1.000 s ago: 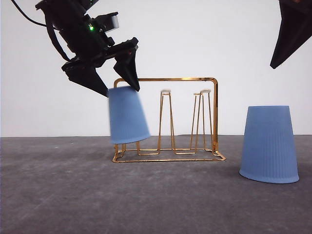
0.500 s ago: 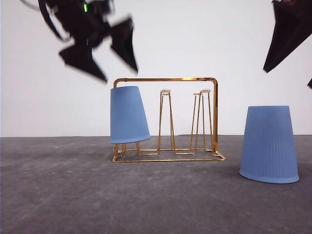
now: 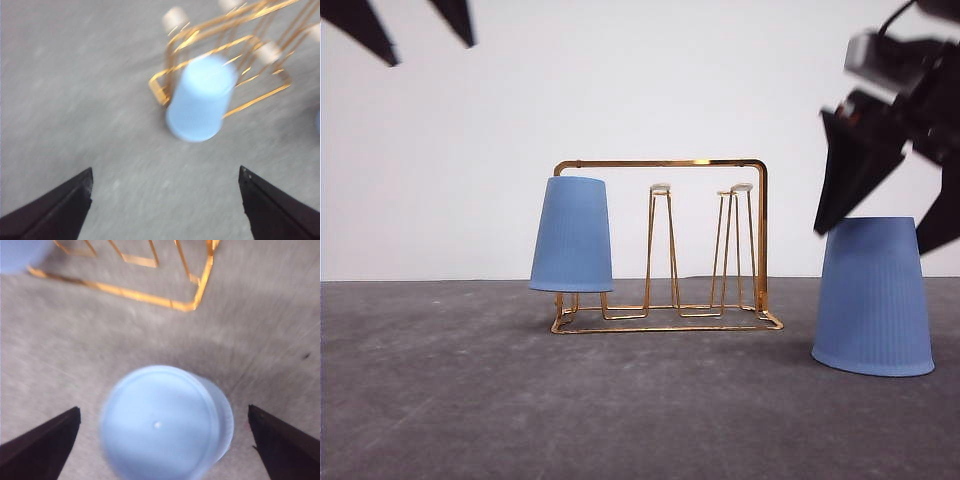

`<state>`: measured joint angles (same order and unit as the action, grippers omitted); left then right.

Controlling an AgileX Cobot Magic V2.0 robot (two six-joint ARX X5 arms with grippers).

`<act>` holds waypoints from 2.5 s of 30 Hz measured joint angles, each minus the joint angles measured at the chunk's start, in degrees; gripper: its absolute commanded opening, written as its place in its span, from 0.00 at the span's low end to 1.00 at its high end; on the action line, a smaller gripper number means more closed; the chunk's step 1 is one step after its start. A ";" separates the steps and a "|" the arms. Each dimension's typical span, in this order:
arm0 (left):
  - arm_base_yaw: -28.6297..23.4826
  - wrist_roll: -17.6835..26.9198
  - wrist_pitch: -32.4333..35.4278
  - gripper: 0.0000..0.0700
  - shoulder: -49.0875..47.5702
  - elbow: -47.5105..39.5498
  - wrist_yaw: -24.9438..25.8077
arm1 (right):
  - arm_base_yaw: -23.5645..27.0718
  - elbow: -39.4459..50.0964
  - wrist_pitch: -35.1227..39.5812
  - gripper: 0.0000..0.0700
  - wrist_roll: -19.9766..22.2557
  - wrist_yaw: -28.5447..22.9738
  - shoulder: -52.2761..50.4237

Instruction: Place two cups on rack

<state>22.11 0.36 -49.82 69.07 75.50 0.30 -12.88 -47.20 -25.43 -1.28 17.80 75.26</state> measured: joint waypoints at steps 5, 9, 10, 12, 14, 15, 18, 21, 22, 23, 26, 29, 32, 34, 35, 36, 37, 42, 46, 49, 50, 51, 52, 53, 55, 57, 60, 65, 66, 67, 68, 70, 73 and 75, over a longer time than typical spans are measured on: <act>-1.34 -1.62 0.30 0.79 -6.84 -8.60 -0.02 | -0.96 0.00 2.03 0.90 0.00 -0.24 4.24; -1.32 -3.92 0.24 0.79 -10.48 -16.43 0.01 | -1.35 0.00 4.21 0.67 0.00 -1.44 6.00; -1.31 -4.48 0.19 0.79 -11.23 -18.32 0.02 | -1.36 0.00 4.58 0.60 0.00 -1.54 6.21; -1.31 -5.30 -0.07 0.79 -12.37 -21.20 0.00 | -1.34 -0.03 5.26 0.51 0.01 -1.41 6.22; -1.31 -5.90 -0.64 0.79 -12.88 -22.64 0.00 | -1.31 -0.31 5.60 0.47 0.04 -1.11 6.02; -1.31 -5.98 -0.79 0.79 -12.93 -22.83 0.01 | -1.32 -0.52 5.43 0.47 0.03 -0.52 5.96; -1.31 -6.03 -0.07 0.79 -12.94 -22.86 0.01 | -1.76 -1.94 2.99 0.47 0.03 1.50 5.71; -1.31 -6.07 1.18 0.79 -12.95 -22.86 0.00 | -2.51 -5.70 -1.02 0.47 0.23 1.70 4.73; -1.31 -6.08 1.58 0.79 -12.95 -22.86 0.00 | -2.76 -7.43 -2.20 0.47 0.46 1.77 4.22; -1.31 -6.11 1.84 0.79 -12.95 -22.86 0.02 | -3.07 -9.42 -3.34 0.47 0.78 1.84 3.59; -1.31 -6.16 1.98 0.79 -12.95 -22.86 0.00 | -3.97 -15.48 -6.68 0.47 1.71 2.03 2.34; -1.31 -6.16 2.38 0.79 -12.95 -22.86 0.00 | -4.97 -20.28 -7.39 0.47 2.67 2.08 2.23; -1.31 -6.18 3.06 0.79 -12.95 -22.86 0.00 | -5.49 -22.52 -5.06 0.47 3.52 2.09 2.24; -1.31 -6.17 3.43 0.79 -12.95 -22.86 0.00 | -5.73 -22.62 -2.86 0.47 3.97 1.85 2.28; -1.31 -6.18 3.70 0.79 -12.95 -22.86 0.00 | -5.73 -22.60 -2.16 0.47 4.06 1.65 2.43; -1.31 -6.18 3.95 0.79 -12.95 -22.86 0.01 | -5.72 -22.60 -1.40 0.47 4.11 1.52 2.61; -1.31 -6.16 4.17 0.79 -12.95 -22.86 0.02 | -5.70 -22.60 -0.57 0.47 4.13 1.37 2.83; -1.31 -6.19 4.82 0.79 -12.95 -22.86 0.01 | -5.52 -22.60 4.57 0.47 4.43 -1.18 5.53; -1.31 -6.19 5.31 0.79 -12.95 -22.86 0.00 | -5.48 -22.60 6.87 0.47 4.50 -1.36 10.00; -1.31 -6.19 5.49 0.79 -12.95 -22.86 0.00 | -5.49 -22.60 8.72 0.47 4.50 -1.54 14.42; -1.31 -6.19 5.49 0.79 -12.95 -22.86 0.00 | -5.49 -22.60 9.13 0.47 4.50 -1.89 15.90; -1.31 -6.20 5.49 0.79 -12.95 -22.86 0.00 | -5.49 -22.60 9.35 0.47 4.52 -2.30 17.24; -1.31 -6.22 5.49 0.79 -12.95 -22.86 0.00 | -5.49 -22.60 9.46 0.47 4.51 -2.55 18.34; -1.31 -6.35 5.49 0.79 -12.95 -22.86 0.00 | -5.49 -22.60 9.58 0.47 4.50 -2.63 19.36; -1.31 -6.48 5.49 0.79 -12.95 -22.86 0.00 | -5.49 -22.60 9.77 0.47 4.50 -2.64 20.70; -1.31 -6.59 5.49 0.79 -12.95 -22.86 0.00 | -5.49 -22.60 9.71 0.47 4.52 -2.64 21.38; -1.31 -6.62 5.49 0.79 -12.95 -22.86 0.00 | -5.49 -22.60 9.59 0.48 4.50 -2.60 22.24; -1.31 -6.62 5.49 0.79 -12.95 -22.86 0.00 | -5.50 -22.60 9.10 0.86 4.50 -0.01 22.72; -1.31 -6.62 5.49 0.79 -12.95 -22.86 0.00 | -5.48 -22.60 8.74 0.98 4.50 1.65 22.72; -1.31 -6.62 5.49 0.79 -12.95 -22.86 0.00 | -5.45 -22.60 8.07 0.99 4.49 2.69 22.72; -1.31 -6.62 5.49 0.79 -12.95 -22.86 0.00 | -5.45 -22.60 7.34 1.00 4.47 3.20 22.72; -1.31 -6.64 5.49 0.79 -12.95 -22.86 0.00 | -5.55 -22.60 6.32 1.00 4.43 3.51 22.72; -1.31 -6.62 5.49 0.79 -12.95 -22.86 0.00 | -5.80 -22.65 6.31 1.00 4.28 3.49 22.72; -1.31 -6.62 5.49 0.79 -12.95 -22.86 0.00 | -5.81 -23.41 4.97 1.00 3.97 3.48 22.71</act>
<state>20.80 -6.26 -44.34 56.12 52.64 0.30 -18.69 -70.61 -20.46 2.69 21.28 97.97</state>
